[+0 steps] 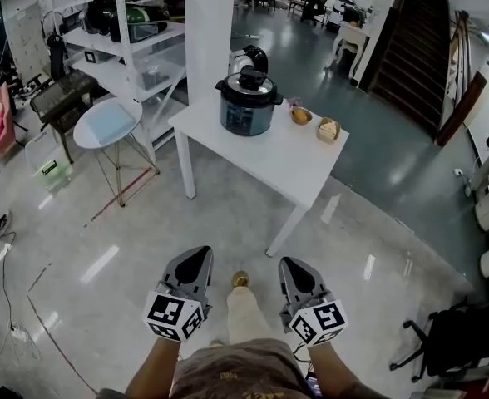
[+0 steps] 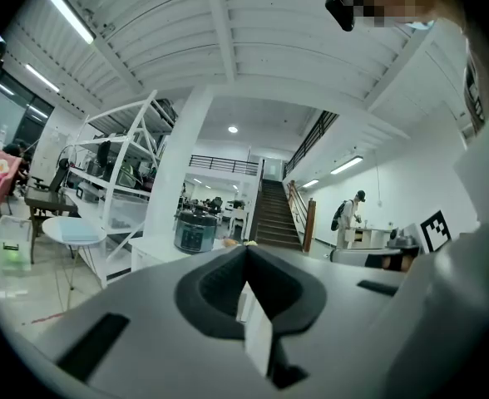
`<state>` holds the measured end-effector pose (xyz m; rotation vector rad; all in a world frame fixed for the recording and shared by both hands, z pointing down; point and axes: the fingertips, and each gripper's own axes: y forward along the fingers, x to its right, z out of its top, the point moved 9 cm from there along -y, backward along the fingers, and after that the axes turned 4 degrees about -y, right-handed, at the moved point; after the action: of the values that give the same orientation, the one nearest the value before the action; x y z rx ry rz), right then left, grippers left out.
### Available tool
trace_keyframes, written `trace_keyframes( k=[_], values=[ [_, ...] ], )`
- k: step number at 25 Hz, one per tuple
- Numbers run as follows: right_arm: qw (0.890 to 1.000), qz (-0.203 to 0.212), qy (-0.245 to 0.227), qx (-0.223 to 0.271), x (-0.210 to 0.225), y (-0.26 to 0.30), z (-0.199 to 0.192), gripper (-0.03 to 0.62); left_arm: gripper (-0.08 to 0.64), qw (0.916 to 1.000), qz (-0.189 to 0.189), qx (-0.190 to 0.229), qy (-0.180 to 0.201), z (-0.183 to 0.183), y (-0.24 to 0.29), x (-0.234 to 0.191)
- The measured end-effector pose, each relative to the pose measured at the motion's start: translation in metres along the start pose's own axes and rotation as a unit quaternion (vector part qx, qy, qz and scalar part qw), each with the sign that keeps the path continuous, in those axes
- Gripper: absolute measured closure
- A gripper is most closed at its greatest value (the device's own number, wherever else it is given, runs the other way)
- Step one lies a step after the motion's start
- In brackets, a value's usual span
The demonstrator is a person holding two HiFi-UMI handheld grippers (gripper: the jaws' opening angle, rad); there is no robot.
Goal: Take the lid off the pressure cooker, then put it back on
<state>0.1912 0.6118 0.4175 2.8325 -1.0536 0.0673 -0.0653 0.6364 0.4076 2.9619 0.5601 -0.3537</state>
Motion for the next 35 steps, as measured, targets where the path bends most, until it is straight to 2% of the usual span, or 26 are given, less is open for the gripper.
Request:
trace_keyframes(
  k=[10, 15, 23, 31, 35],
  values=[
    [1.0, -0.001, -0.021, -0.005, 0.073, 0.101, 0.016, 0.598, 0.557, 0.9999, -0.009, 0.003, -0.013, 0.011, 0.11, -0.052],
    [1.0, 0.005, -0.021, -0.009, 0.113, 0.163, 0.028, 0.597, 0.557, 0.9998, -0.004, 0.003, -0.022, 0.031, 0.173, -0.084],
    [1.0, 0.019, -0.007, -0.004, 0.181, 0.244, 0.052, 0.597, 0.558, 0.9998, 0.011, 0.003, -0.014, 0.063, 0.266, -0.119],
    [0.999, 0.041, -0.011, -0.007, 0.221, 0.293, 0.061, 0.597, 0.557, 0.9998, 0.013, 0.011, -0.007, 0.078, 0.316, -0.133],
    [0.999, 0.038, -0.012, -0.005, 0.233, 0.315, 0.067, 0.597, 0.557, 0.9999, 0.004, 0.012, 0.002, 0.087, 0.34, -0.144]
  ],
)
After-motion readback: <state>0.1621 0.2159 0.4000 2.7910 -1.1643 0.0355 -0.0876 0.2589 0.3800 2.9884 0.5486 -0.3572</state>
